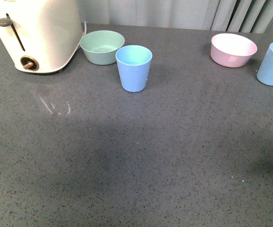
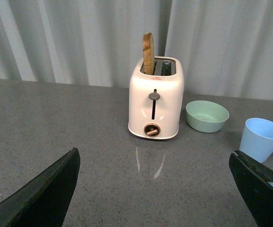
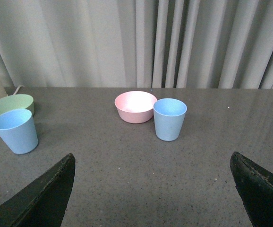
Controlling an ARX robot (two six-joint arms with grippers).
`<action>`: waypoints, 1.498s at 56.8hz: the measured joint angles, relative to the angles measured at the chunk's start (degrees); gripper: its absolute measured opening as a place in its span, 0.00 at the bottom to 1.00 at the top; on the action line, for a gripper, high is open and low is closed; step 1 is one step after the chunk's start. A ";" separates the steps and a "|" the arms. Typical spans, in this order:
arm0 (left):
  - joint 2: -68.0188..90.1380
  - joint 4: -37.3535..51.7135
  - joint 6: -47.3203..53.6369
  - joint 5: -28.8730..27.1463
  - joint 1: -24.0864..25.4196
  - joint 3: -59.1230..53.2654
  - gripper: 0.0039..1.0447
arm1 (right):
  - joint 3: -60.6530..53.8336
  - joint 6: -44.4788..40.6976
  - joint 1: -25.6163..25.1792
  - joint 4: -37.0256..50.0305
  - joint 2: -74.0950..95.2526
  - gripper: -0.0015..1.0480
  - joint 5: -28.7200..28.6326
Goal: Stack blue cups with both arms
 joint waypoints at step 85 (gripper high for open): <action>95.34 -3.74 -12.24 11.34 -17.99 59.76 0.92 | 0.00 0.00 0.00 0.00 -0.04 0.91 -0.02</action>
